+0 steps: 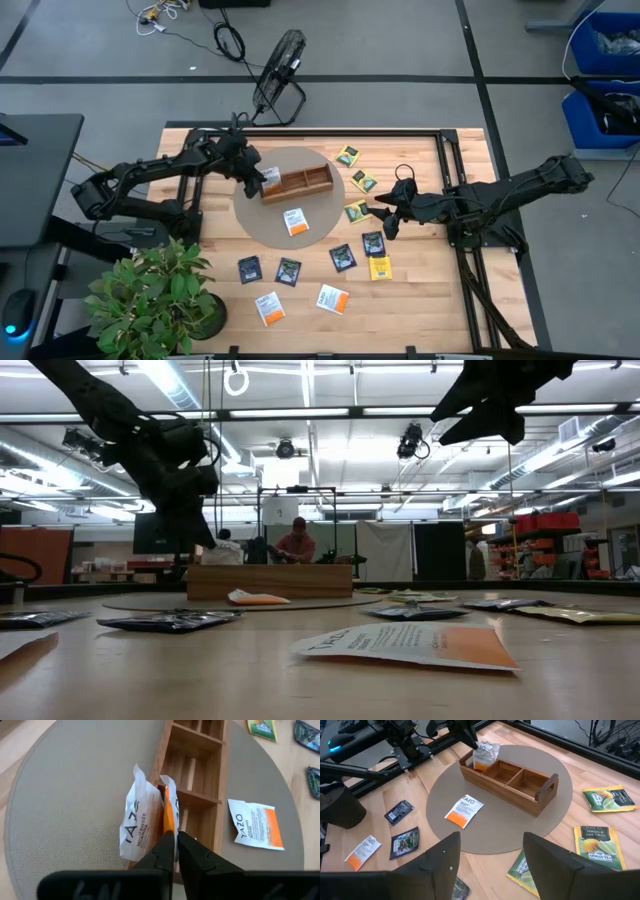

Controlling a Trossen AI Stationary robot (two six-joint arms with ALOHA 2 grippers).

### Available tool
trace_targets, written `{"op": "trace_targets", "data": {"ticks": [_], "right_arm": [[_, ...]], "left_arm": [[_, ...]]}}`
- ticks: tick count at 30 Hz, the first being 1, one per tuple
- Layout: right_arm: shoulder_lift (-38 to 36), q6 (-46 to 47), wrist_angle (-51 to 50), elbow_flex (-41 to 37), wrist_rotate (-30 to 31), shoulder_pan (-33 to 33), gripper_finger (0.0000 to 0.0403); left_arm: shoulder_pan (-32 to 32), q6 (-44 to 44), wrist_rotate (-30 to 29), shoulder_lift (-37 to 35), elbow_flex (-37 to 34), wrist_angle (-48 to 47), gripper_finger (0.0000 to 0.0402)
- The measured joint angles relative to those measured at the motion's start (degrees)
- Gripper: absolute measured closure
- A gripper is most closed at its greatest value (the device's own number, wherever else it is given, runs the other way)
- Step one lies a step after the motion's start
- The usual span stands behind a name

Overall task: Pick & Place Tea
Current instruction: Put the white tea bag into the left section of the wooden organizer

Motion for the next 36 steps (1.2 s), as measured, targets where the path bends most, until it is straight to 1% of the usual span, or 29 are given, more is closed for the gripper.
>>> {"op": "trace_targets", "data": {"ticks": [7, 12, 17, 19, 22, 26, 31, 34, 36], "right_arm": [[0.0, 0.0, -0.3, 0.0, 0.0, 0.0, 0.0179], [0.0, 0.0, -0.3, 0.0, -0.1, 0.0, 0.0179], [0.0, 0.0, -0.3, 0.0, -0.1, 0.0, 0.0179], [0.0, -0.1, -1.0, 0.0, -0.1, 0.0, 0.0179], [0.0, -0.2, -1.9, 0.0, -0.1, 0.0, 0.0179], [0.0, -0.4, -3.0, 0.0, -0.2, 0.0, 0.0179], [0.0, -0.2, -6.4, 0.0, -2.0, 0.0, 0.0179], [0.0, 1.6, -8.8, 0.0, -4.3, 0.0, 0.0179], [0.0, 1.5, -9.9, 0.0, -5.2, 0.0, 0.0179]], "left_arm": [[0.0, -0.4, -0.3, 0.0, 0.0, -0.1, 0.0317], [0.0, -1.5, -5.5, -0.3, 0.0, -0.5, 0.0282], [-0.1, -1.7, -6.4, -4.2, 0.2, 0.4, 0.0271], [-0.1, -3.1, -6.4, -6.3, 0.9, 0.5, 0.0271], [-0.5, -5.6, -4.7, -9.7, 2.1, 0.8, 0.0271], [-3.6, -10.5, -3.9, -12.5, 2.7, 3.1, 0.0271], [-10.0, -18.2, -1.8, -13.3, 2.7, 8.9, 0.0271], [-14.0, -21.8, -1.9, -13.3, 2.7, 13.8, 0.0271], [-16.5, -23.9, -3.0, -13.3, 2.7, 16.9, 0.0271]]}}
